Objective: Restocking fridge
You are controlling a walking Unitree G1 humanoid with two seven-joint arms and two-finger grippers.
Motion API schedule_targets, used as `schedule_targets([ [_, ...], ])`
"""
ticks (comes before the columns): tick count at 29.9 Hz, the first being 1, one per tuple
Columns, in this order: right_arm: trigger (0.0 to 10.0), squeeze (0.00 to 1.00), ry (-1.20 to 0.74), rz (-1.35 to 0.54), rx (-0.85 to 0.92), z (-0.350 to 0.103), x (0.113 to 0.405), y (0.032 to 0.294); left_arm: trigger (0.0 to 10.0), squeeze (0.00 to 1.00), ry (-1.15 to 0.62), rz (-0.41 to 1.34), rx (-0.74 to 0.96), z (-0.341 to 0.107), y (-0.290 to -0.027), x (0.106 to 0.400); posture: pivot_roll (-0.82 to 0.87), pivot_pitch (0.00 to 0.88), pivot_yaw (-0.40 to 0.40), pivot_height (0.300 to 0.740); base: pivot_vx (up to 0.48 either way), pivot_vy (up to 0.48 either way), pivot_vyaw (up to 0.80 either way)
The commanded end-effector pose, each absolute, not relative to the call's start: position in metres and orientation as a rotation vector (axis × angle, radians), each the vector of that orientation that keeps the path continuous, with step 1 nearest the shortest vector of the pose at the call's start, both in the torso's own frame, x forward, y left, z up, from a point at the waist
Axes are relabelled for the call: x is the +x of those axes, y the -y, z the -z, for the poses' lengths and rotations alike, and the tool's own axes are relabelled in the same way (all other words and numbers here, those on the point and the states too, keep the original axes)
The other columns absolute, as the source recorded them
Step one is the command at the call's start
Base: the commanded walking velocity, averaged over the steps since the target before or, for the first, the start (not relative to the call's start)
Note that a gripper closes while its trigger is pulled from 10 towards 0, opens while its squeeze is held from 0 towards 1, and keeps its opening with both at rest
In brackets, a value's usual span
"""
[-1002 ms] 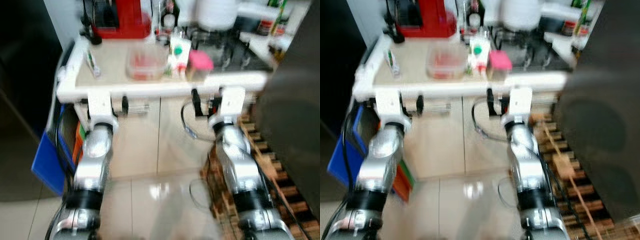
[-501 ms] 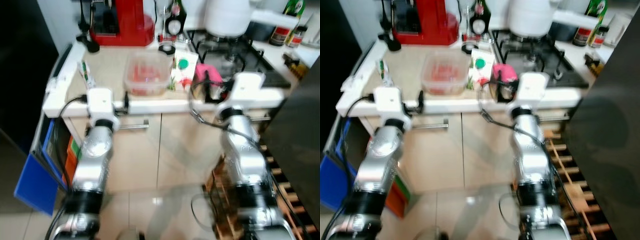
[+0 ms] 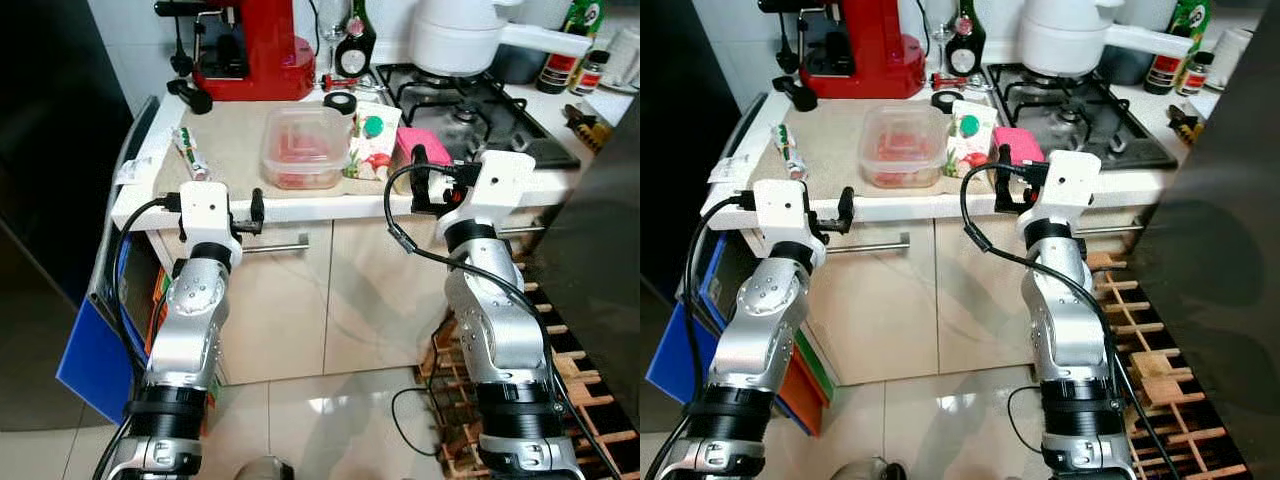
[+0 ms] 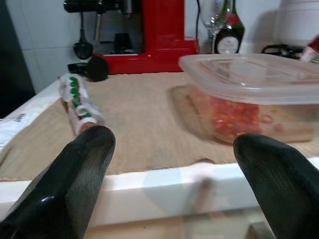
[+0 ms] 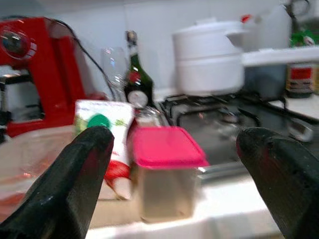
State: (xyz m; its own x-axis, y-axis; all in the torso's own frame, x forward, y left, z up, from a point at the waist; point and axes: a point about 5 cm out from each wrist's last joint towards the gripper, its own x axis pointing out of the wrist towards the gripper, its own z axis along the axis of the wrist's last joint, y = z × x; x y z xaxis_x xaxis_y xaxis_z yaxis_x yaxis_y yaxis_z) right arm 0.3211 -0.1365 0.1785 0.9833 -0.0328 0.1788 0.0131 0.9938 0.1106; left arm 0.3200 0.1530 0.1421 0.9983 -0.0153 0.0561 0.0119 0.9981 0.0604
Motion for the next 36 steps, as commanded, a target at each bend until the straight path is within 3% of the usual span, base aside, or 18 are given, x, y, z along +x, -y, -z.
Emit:
schedule_targets([
  [1, 10.0, 0.0, 0.115, 0.065, 0.135, -0.168, 0.324, 0.144, 10.0, 0.0, 0.056, 0.017, 0.078, -0.144, -0.155, 0.317, 0.01, 0.0, 0.074, 0.74, 0.0, 0.0, 0.0],
  [14, 10.0, 0.0, 0.085, 0.026, 0.118, -0.171, 0.336, 0.136, 10.0, 0.0, 0.039, -0.002, 0.118, -0.149, -0.171, 0.302, 0.08, 0.021, 0.091, 0.74, 0.0, 0.0, 0.0],
  [26, 10.0, 0.0, 0.001, -0.056, 0.13, -0.163, 0.328, 0.11, 10.0, 0.0, 0.041, -0.007, 0.115, -0.155, -0.17, 0.295, 0.11, 0.032, 0.083, 0.74, 0.0, 0.0, 0.0],
  [36, 10.0, 0.0, -0.013, -0.024, 0.05, -0.165, 0.339, 0.126, 10.0, 0.0, 0.027, -0.002, 0.095, -0.148, -0.165, 0.291, 0.09, 0.036, 0.059, 0.74, 0.0, 0.0, 0.0],
])
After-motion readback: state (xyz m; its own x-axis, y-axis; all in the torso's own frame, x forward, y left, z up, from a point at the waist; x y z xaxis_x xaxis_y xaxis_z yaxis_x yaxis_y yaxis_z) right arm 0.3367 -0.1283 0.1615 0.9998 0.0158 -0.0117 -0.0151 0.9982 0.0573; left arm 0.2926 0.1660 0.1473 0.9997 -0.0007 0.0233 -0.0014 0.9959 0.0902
